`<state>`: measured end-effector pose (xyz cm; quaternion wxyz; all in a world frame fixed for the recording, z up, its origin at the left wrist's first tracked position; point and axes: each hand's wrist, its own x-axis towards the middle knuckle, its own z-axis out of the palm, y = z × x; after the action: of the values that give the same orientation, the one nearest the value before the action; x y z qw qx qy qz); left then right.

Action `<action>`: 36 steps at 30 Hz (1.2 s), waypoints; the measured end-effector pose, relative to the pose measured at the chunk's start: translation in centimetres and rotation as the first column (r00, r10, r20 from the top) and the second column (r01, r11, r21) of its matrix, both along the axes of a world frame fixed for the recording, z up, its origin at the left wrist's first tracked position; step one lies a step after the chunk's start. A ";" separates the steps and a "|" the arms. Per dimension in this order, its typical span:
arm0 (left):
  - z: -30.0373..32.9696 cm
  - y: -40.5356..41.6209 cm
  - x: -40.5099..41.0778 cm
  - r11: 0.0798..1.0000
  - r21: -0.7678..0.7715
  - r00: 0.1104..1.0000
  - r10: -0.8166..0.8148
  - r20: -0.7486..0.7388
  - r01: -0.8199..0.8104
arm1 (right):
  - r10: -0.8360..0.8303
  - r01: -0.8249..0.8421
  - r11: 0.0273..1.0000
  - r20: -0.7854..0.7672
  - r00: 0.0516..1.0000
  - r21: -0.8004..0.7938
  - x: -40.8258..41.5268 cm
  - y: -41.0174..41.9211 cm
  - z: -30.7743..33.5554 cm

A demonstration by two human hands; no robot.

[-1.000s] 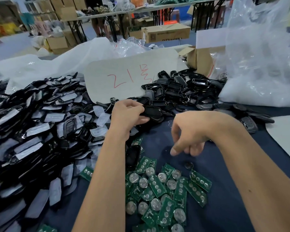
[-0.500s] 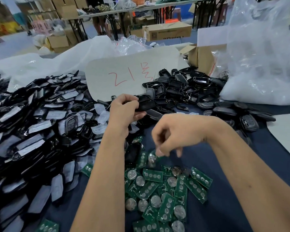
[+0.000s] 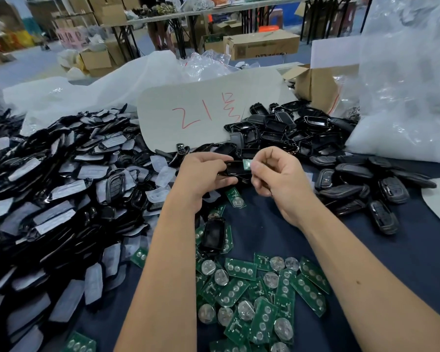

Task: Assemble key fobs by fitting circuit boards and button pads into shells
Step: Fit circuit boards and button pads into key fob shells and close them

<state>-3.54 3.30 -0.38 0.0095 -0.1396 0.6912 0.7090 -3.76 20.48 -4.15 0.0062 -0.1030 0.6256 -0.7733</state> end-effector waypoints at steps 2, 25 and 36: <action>0.0 0.2 0.1 1.000 -0.008 1.000 -0.027 0.000 0.027 | -0.055 0.058 0.996 -0.051 0.997 0.068 0.2 -0.1 -0.2; 0.3 1.5 0.4 0.994 0.066 0.995 -0.089 -0.043 0.092 | -0.337 0.371 0.913 -0.201 0.920 0.168 0.3 -0.7 -0.3; 0.2 1.0 0.4 0.993 -0.023 0.988 -0.120 -0.096 0.119 | -0.372 0.432 0.852 -0.240 0.897 0.295 0.4 -0.8 -0.2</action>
<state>-3.12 4.27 -0.14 0.0170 -0.0632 0.7041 0.7071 -3.39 19.66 -4.31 -0.1931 -0.0340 0.7554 -0.6252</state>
